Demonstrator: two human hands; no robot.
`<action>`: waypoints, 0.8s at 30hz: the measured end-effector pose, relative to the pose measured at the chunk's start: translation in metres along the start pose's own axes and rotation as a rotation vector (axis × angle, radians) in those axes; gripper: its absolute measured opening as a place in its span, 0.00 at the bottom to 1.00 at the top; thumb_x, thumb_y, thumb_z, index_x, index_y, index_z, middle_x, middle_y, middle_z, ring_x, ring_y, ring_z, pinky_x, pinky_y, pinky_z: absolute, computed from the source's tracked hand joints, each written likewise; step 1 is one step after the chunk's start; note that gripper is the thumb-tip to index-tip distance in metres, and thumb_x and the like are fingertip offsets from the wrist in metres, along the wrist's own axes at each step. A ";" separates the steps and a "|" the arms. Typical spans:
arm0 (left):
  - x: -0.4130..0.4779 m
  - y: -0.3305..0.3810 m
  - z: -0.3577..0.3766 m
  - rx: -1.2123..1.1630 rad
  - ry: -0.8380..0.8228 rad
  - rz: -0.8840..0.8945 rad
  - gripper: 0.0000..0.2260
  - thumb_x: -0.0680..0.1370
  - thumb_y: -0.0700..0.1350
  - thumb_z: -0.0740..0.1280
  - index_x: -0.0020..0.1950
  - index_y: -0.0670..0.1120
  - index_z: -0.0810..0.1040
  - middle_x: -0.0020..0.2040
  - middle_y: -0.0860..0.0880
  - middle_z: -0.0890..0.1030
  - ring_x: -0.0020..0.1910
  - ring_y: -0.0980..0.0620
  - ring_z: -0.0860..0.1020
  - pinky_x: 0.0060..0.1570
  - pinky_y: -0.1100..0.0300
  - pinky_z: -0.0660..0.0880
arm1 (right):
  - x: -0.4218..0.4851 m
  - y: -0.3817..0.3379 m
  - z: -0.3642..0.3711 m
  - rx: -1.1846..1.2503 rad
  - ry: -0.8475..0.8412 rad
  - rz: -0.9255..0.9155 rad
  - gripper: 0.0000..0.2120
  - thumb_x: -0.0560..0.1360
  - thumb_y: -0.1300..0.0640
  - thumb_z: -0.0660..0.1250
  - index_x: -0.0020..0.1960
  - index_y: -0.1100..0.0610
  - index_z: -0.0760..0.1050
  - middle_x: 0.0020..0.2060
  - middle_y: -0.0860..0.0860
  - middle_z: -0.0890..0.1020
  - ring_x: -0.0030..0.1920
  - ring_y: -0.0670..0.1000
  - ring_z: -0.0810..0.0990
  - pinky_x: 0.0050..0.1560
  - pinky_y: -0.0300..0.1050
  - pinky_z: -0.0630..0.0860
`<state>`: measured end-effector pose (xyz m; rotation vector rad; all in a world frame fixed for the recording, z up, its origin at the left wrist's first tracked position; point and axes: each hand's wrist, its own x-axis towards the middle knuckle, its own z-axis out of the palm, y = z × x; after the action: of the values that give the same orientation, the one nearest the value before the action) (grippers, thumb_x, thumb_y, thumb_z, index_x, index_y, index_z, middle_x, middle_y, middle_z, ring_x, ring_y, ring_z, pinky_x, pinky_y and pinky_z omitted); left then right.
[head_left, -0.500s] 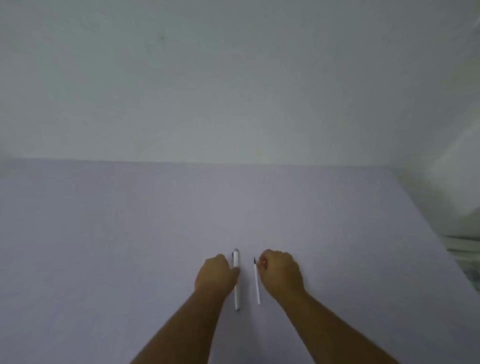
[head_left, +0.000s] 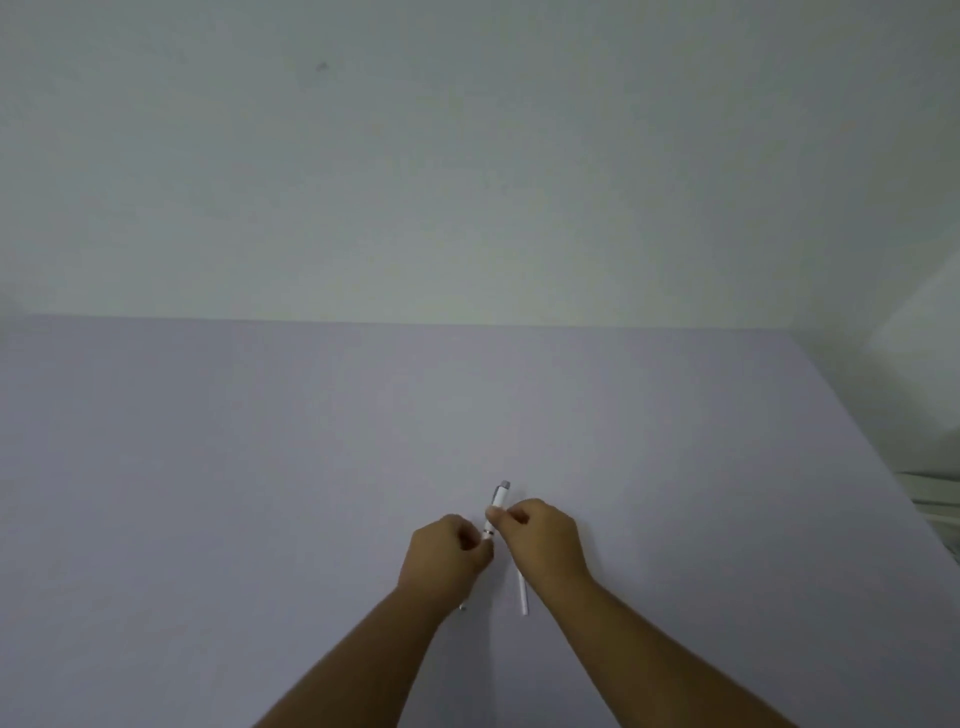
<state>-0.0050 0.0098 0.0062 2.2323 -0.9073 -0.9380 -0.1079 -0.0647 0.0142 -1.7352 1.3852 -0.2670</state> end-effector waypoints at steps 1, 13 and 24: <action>-0.002 0.002 -0.001 -0.021 -0.006 0.026 0.05 0.74 0.49 0.68 0.39 0.51 0.76 0.33 0.55 0.77 0.29 0.60 0.73 0.23 0.73 0.68 | 0.001 -0.003 0.000 0.056 -0.008 0.031 0.12 0.73 0.46 0.66 0.39 0.54 0.76 0.32 0.46 0.77 0.33 0.44 0.74 0.32 0.37 0.67; -0.012 0.020 -0.017 -0.131 -0.311 -0.054 0.07 0.75 0.48 0.68 0.39 0.49 0.79 0.37 0.49 0.79 0.36 0.53 0.75 0.41 0.61 0.75 | 0.014 -0.008 -0.021 0.380 0.080 0.248 0.16 0.75 0.49 0.64 0.30 0.53 0.77 0.29 0.52 0.78 0.32 0.52 0.75 0.42 0.49 0.75; -0.018 0.009 -0.016 -0.291 -0.197 -0.131 0.06 0.78 0.49 0.64 0.47 0.48 0.78 0.47 0.47 0.83 0.48 0.47 0.80 0.52 0.55 0.80 | 0.010 0.031 -0.024 -0.188 -0.073 0.101 0.08 0.74 0.54 0.66 0.40 0.57 0.72 0.44 0.59 0.84 0.44 0.57 0.81 0.46 0.49 0.77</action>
<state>-0.0052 0.0212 0.0290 1.9938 -0.6631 -1.2806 -0.1409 -0.0851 0.0025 -1.8011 1.4781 -0.0181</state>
